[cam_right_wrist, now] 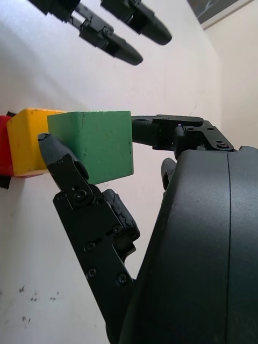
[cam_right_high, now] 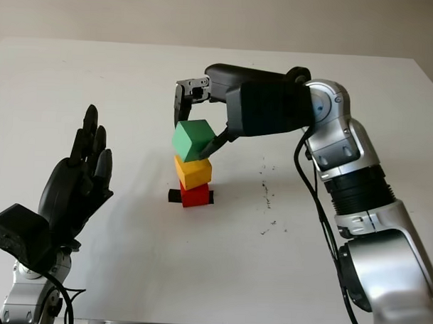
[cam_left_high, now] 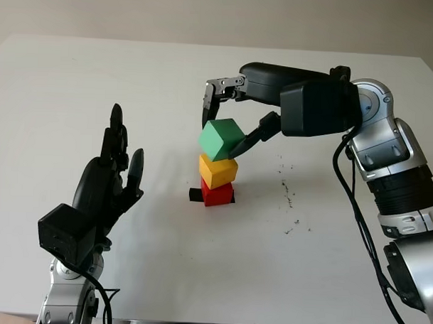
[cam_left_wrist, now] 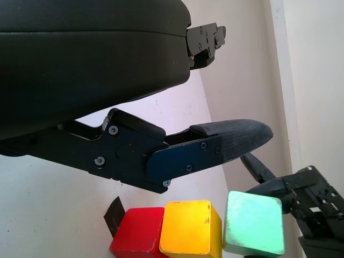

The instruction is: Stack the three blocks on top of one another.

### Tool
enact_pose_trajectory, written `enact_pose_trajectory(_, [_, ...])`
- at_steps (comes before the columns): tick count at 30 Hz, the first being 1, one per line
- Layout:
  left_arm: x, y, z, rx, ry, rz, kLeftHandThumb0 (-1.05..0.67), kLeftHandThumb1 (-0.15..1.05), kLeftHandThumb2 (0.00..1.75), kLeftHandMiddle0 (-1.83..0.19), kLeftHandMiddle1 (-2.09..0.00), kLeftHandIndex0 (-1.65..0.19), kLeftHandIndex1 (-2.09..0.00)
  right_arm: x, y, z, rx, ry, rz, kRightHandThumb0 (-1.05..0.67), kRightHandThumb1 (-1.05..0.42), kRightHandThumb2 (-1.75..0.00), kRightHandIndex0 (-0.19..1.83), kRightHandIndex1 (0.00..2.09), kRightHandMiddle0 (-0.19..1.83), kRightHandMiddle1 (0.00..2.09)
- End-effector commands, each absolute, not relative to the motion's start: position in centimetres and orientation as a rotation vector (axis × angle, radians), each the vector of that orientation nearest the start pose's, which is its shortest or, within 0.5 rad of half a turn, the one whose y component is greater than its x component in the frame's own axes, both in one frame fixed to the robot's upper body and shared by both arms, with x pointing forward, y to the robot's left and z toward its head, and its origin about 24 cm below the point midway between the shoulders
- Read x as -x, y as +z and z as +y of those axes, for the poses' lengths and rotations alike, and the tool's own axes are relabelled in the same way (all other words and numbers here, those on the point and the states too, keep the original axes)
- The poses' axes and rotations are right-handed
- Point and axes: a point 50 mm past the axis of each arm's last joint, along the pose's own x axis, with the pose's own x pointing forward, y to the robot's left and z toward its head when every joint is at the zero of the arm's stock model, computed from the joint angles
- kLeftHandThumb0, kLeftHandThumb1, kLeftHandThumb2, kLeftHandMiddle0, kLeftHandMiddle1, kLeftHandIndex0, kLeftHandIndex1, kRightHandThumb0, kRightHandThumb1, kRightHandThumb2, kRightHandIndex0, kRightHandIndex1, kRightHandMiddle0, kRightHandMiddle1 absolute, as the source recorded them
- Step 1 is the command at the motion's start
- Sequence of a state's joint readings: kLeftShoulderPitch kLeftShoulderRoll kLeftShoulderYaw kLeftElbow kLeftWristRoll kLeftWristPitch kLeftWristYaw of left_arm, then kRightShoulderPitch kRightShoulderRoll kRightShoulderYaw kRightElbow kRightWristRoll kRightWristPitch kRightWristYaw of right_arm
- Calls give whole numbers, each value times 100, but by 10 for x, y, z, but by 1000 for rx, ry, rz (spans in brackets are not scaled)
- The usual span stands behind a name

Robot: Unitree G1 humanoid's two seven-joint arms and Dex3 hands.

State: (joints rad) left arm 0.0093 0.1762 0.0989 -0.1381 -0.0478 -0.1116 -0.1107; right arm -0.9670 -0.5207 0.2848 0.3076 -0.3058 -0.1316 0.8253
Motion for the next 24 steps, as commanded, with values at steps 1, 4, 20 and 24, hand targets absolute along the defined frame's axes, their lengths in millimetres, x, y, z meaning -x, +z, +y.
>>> enact_pose_trajectory(1, [-245, 88, 193, -147, -33, -250, -78, 105, 65, 19, 0, 19, 0, -352, 253, -108, 1247, 872, -362, -40, -97, -6, 32, 1, 31, 157])
enact_pose_trajectory(4, [-245, 88, 192, -154, -29, -240, -80, 105, 64, 19, 0, 19, 0, -351, 254, -108, 1258, 888, -366, -40, -97, -5, 33, 2, 32, 158])
enact_pose_trajectory(20, [-245, 84, 187, -175, -18, -214, -80, 105, 64, 19, 0, 19, 0, -352, 253, -106, 1266, 892, -323, -44, -98, -5, 35, 4, 33, 160])
enact_pose_trajectory(24, [-245, 83, 188, -182, -14, -206, -81, 105, 64, 19, 0, 19, 0, -353, 252, -106, 1247, 892, -319, -44, -98, -5, 35, 4, 32, 159])
